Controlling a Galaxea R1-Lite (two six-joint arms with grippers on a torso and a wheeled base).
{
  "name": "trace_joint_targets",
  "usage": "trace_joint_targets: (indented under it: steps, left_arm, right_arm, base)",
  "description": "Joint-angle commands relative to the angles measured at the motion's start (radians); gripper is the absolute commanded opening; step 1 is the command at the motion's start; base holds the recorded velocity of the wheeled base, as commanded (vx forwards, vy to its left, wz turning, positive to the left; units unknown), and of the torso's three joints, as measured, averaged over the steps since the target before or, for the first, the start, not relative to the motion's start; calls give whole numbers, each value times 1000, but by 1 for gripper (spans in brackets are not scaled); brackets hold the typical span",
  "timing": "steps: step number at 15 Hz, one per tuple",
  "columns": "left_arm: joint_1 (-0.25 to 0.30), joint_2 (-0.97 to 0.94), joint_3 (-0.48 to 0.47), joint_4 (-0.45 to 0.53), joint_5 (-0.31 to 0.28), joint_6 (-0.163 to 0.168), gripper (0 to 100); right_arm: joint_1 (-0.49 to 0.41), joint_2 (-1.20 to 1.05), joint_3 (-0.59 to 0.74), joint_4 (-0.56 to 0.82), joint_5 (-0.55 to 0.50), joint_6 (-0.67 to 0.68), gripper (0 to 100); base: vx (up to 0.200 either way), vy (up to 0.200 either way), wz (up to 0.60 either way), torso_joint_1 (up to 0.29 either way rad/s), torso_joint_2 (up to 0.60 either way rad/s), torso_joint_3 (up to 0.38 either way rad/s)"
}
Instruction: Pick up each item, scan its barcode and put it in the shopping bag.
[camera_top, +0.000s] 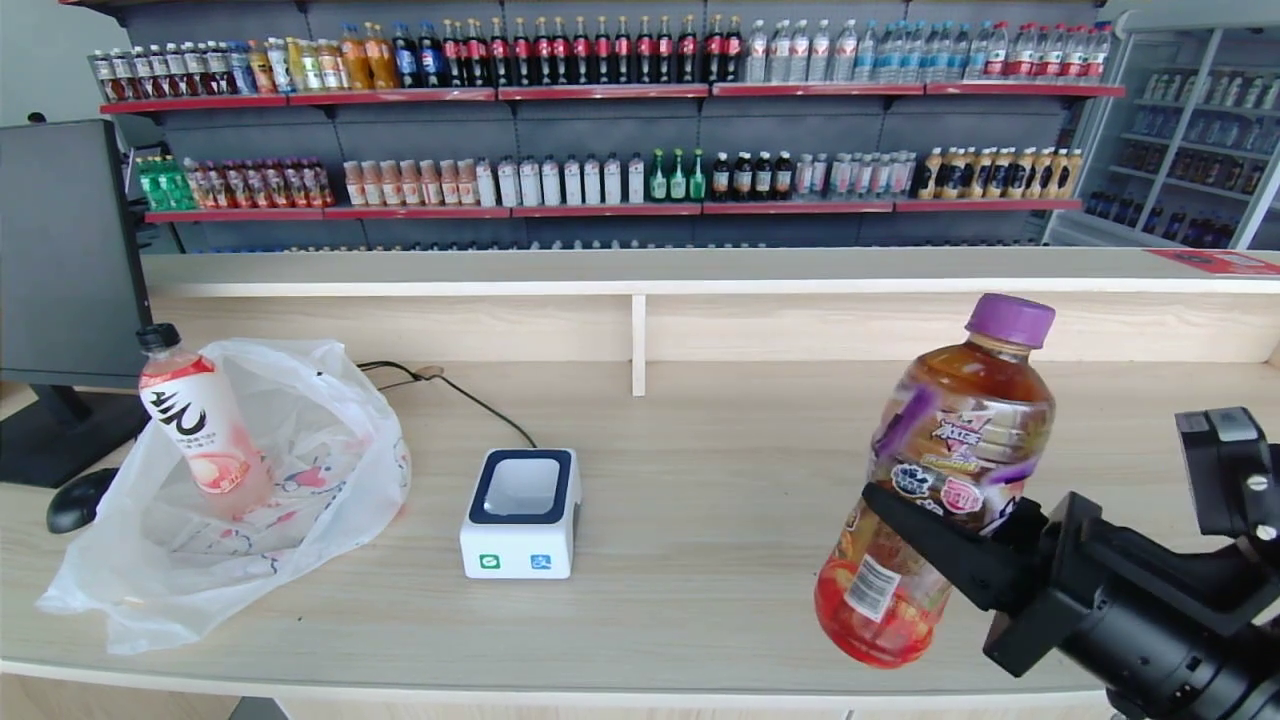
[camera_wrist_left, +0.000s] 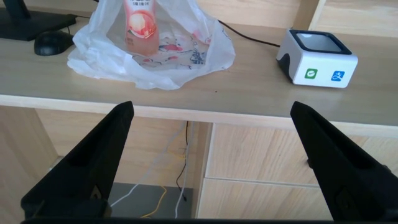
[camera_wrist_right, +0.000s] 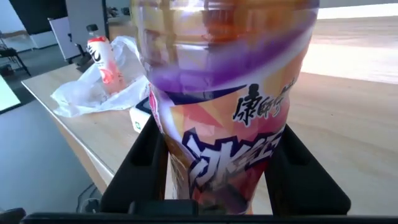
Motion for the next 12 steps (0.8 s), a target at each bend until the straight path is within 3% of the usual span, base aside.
trace_joint_targets:
  steps: [1,6,12]
  left_arm:
    - [0,0,0,-1,0,0,100]
    - [0,0,0,0,0,0,100]
    - [0,0,0,0,0,0,100]
  right_arm:
    - [5,9,-11,-1,29,26,0]
    - [61,20,-76,-1,64,262,0]
    - [117,27,-156,-1,64,340,0]
  base:
    - [0,0,0,0,0,0]
    - [0,0,0,0,0,0]
    - [0,0,0,0,0,0]
